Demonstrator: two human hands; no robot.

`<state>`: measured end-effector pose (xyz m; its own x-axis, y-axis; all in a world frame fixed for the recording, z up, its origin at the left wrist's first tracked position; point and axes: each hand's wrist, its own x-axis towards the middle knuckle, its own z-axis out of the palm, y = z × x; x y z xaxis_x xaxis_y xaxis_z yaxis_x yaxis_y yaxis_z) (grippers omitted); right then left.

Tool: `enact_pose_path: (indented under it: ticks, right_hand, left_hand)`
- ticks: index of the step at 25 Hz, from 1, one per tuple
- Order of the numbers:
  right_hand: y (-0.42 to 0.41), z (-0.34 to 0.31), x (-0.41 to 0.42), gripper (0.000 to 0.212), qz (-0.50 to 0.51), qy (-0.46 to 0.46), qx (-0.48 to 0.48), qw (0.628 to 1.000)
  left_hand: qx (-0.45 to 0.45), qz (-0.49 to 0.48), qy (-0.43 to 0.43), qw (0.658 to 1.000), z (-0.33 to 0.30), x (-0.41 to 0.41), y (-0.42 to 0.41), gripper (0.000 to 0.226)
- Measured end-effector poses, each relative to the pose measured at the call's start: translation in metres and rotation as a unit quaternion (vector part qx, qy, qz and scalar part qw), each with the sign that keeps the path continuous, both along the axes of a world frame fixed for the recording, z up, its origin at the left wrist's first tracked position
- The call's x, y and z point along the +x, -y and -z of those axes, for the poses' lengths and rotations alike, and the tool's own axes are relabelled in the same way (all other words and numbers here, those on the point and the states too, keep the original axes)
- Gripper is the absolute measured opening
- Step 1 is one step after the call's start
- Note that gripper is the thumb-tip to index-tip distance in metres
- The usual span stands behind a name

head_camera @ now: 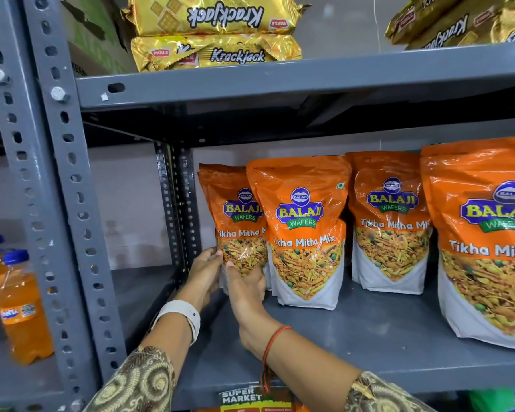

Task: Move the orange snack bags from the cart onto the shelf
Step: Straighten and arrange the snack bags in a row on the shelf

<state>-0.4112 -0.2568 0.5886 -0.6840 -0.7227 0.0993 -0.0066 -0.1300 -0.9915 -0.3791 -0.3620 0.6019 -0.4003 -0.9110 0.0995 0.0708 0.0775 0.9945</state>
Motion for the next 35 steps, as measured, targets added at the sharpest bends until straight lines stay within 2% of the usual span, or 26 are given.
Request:
enact_pose_path:
  ticks: [3, 4, 5, 7, 9, 11, 12, 14, 15, 17, 19, 25, 29, 33, 35]
  right_hand:
    - [-0.028, 0.002, 0.001, 0.037, -0.053, -0.023, -0.075, 0.996]
    - [-0.039, 0.0, -0.004, 0.025, -0.029, -0.042, -0.118, 0.992]
    - [-0.052, -0.005, -0.013, 0.022, 0.013, -0.06, -0.163, 0.985]
    - [-0.076, -0.015, -0.041, 0.025, 0.117, -0.095, -0.23, 0.961]
    - [-0.099, -0.019, -0.076, 0.023, 0.211, -0.127, -0.24, 0.939]
    - [-0.116, -0.011, -0.112, 0.027, 0.24, -0.125, -0.213, 0.939]
    - [-0.122, -0.006, -0.128, 0.033, 0.223, -0.114, -0.176, 0.952]
    - [-0.131, 0.006, -0.152, 0.039, 0.128, -0.114, -0.05, 0.984]
    - [-0.135, 0.013, -0.161, 0.04, 0.075, -0.149, 0.018, 0.986]
    - [-0.138, 0.026, -0.175, 0.04, 0.001, -0.233, 0.099, 0.968]
    - [-0.135, 0.029, -0.181, 0.049, -0.017, -0.27, 0.135, 0.953]
    - [-0.119, 0.026, -0.176, 0.051, 0.026, -0.291, 0.14, 0.946]
    - [-0.12, 0.024, -0.168, 0.035, 0.024, -0.266, 0.113, 0.957]
    - [-0.112, 0.011, -0.145, 0.048, 0.008, -0.28, 0.101, 0.955]
    - [-0.104, 0.007, -0.13, 0.042, -0.011, -0.284, 0.091, 0.954]
  left_hand:
    - [-0.066, -0.132, 0.006, 0.989, 0.002, 0.005, -0.012, 0.02]
    - [-0.1, -0.165, 0.0, 0.981, -0.001, 0.007, -0.021, 0.014]
    - [-0.131, -0.172, -0.011, 0.976, -0.006, 0.009, -0.031, 0.007]
    - [-0.169, -0.117, -0.03, 0.978, -0.014, 0.009, -0.052, 0.001]
    - [-0.176, -0.024, -0.008, 0.984, -0.016, 0.003, -0.071, 0.013]
    - [-0.175, 0.053, 0.053, 0.982, -0.011, -0.005, -0.087, 0.025]
    - [-0.171, 0.085, 0.075, 0.979, -0.007, -0.01, -0.091, 0.025]
    - [-0.162, 0.131, 0.106, 0.972, 0.001, -0.017, -0.094, 0.024]
    - [-0.156, 0.145, 0.116, 0.97, 0.005, -0.021, -0.093, 0.028]
    - [-0.145, 0.156, 0.135, 0.968, 0.01, -0.028, -0.088, 0.042]
    - [-0.136, 0.151, 0.148, 0.968, 0.014, -0.033, -0.083, 0.048]
    - [-0.132, 0.103, 0.129, 0.977, 0.022, -0.037, -0.077, 0.027]
    - [-0.155, 0.074, 0.124, 0.977, 0.021, -0.03, -0.082, 0.021]
    - [-0.168, 0.051, 0.116, 0.978, 0.012, 0.0, -0.081, 0.023]
    - [-0.163, 0.039, 0.113, 0.979, 0.007, 0.022, -0.078, 0.027]
